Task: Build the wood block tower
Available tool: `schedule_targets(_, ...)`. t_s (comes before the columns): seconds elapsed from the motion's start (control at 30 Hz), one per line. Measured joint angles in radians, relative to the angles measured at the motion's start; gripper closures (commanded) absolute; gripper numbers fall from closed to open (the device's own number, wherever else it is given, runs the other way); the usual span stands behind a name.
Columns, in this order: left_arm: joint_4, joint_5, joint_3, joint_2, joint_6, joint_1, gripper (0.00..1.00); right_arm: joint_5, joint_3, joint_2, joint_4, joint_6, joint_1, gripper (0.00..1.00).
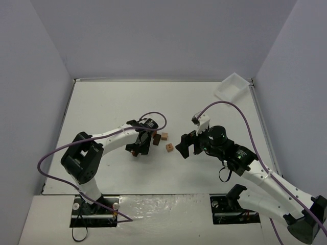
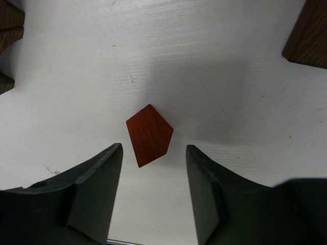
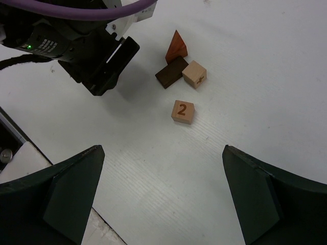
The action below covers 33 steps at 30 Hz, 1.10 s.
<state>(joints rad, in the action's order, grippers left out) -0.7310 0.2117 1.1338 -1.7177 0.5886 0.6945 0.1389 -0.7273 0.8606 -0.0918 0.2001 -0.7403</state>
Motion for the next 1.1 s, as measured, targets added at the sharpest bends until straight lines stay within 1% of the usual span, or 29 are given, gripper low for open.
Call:
schedule_targets(0.03,0.004,0.000,0.000,0.001,-0.007,0.002,0.39,0.000,0.000,0.001,-0.001,0.000,0.000,0.02)
schedule_targets(0.13,0.010,0.003,-0.003,0.015,-0.004,0.002,0.36,0.000,0.000,0.003,-0.003,0.000,0.000,0.02)
schedule_targets(0.27,0.015,0.008,-0.031,0.093,0.078,0.002,0.33,0.000,0.000,0.010,-0.004,0.000,0.000,0.02)
schedule_targets(0.37,0.018,0.022,-0.068,0.200,0.226,0.002,0.32,0.000,0.000,0.013,-0.005,0.000,0.000,0.01)
schedule_targets(0.43,0.017,0.030,-0.098,0.266,0.354,0.003,0.32,0.000,0.000,0.014,-0.006,0.000,0.000,0.02)
schedule_targets(0.53,0.015,0.044,-0.145,0.322,0.513,0.004,0.32,0.000,0.000,0.015,-0.007,0.000,0.001,0.02)
schedule_targets(0.67,0.009,0.055,-0.185,0.310,0.658,0.004,0.32,0.000,0.000,0.016,-0.007,0.000,0.001,0.02)
schedule_targets(0.77,0.010,0.060,-0.191,0.281,0.715,0.005,0.32,-0.001,0.000,0.016,-0.008,0.000,0.001,0.02)
schedule_targets(0.87,0.014,0.069,-0.191,0.256,0.750,0.005,0.33,0.000,0.000,0.015,-0.011,0.000,0.001,0.02)
schedule_targets(0.97,0.019,0.076,-0.190,0.235,0.767,0.005,0.38,-0.001,0.000,0.014,-0.011,0.000,0.001,0.01)
schedule_targets(1.1,0.025,0.077,-0.181,0.195,0.776,-0.007,0.42,-0.001,0.000,0.014,-0.011,0.000,0.001,0.01)
